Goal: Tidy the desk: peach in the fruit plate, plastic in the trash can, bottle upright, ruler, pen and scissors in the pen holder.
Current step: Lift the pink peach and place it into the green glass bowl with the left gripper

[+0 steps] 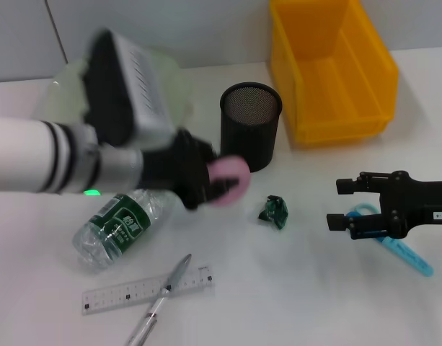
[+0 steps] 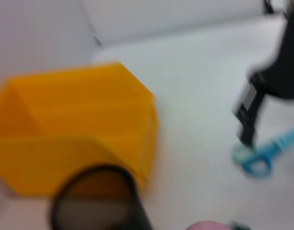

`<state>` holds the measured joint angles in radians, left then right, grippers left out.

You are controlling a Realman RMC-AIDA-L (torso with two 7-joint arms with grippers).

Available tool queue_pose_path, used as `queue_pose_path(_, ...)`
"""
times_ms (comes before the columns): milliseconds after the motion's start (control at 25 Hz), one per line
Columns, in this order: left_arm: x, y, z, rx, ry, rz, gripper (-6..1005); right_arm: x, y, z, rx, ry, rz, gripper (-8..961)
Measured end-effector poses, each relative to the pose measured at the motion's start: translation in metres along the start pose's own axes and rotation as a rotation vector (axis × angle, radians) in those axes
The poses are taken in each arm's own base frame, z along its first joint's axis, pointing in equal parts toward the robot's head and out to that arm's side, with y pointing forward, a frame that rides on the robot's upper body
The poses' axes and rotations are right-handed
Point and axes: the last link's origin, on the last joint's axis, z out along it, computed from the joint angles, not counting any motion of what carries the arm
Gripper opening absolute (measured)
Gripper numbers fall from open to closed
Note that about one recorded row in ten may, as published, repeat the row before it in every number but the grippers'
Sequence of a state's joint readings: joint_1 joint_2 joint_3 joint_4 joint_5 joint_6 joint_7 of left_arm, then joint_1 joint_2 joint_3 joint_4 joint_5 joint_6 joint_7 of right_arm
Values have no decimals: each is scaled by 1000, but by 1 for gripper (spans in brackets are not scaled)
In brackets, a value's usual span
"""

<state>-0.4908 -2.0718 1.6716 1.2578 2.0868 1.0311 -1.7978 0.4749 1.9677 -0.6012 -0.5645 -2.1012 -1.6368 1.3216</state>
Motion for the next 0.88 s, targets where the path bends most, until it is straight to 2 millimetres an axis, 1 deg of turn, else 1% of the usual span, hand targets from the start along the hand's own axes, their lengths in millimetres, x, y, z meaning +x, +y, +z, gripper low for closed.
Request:
queue_pose_path(40, 4, -4, -11, 36, 55, -32, 400, 0, 0, 0, 0, 0, 0, 826)
queue_pose_path(120, 4, -4, -11, 36, 55, -32, 368, 0, 0, 0, -1, 1, 0, 826)
queue_pose_path(160, 5, -16, -30, 109, 134, -101, 352, 0, 0, 0, -1, 1, 1, 826)
queue_pose_path(200, 0, -27, -43, 175, 193, -170, 343, 0, 0, 0, -1, 1, 1, 827)
queue_pose_path(240, -5, -34, -50, 215, 227, -214, 335, 1, 1, 1, -2, 1, 1, 827)
queue_pose_path(320, -5, -34, -50, 215, 227, -214, 318, 1, 1, 1, -2, 1, 2, 827)
queue_pose_path(360, -11, -40, -56, 251, 257, -255, 309, 1, 1, 1, -3, 0, 2, 827)
queue_pose_path(400, -11, -40, -56, 251, 257, -255, 300, 1, 1, 1, -3, 0, 2, 827)
queue_pose_path(440, -38, -58, -69, 374, 378, -405, 290, 1, 2, 2, -4, 1, 2, 827)
queue_pose_path(480, -49, -64, -72, 420, 435, -460, 281, 1, 2, 2, -6, 2, 2, 827)
queue_pose_path(520, -49, -64, -72, 420, 435, -460, 271, 1, 2, 2, -6, 2, 1, 827)
queue_pose_path(560, -55, -67, -73, 446, 463, -488, 262, 1, 2, 3, -7, 2, 0, 827)
queue_pose_path(600, -73, -70, -72, 515, 541, -549, 257, 1, 2, 3, -9, 2, 0, 827)
queue_pose_path(640, -81, -71, -68, 554, 568, -561, 252, 1, 2, 3, -10, 2, 0, 827)
queue_pose_path(720, -81, -71, -68, 554, 568, -561, 241, 0, 3, 4, -14, 1, -1, 826)
queue_pose_path(760, -88, -71, -65, 596, 583, -555, 236, 0, 3, 4, -16, 0, -2, 826)
queue_pose_path(800, -88, -71, -65, 596, 583, -555, 231, 0, 3, 4, -17, -1, -2, 826)
queue_pose_path(840, -103, -66, -48, 697, 540, -452, 226, 0, 3, 5, -18, -2, -2, 826)
queue_pose_path(880, -105, -64, -42, 714, 513, -411, 220, 0, 3, 5, -19, -3, -2, 826)
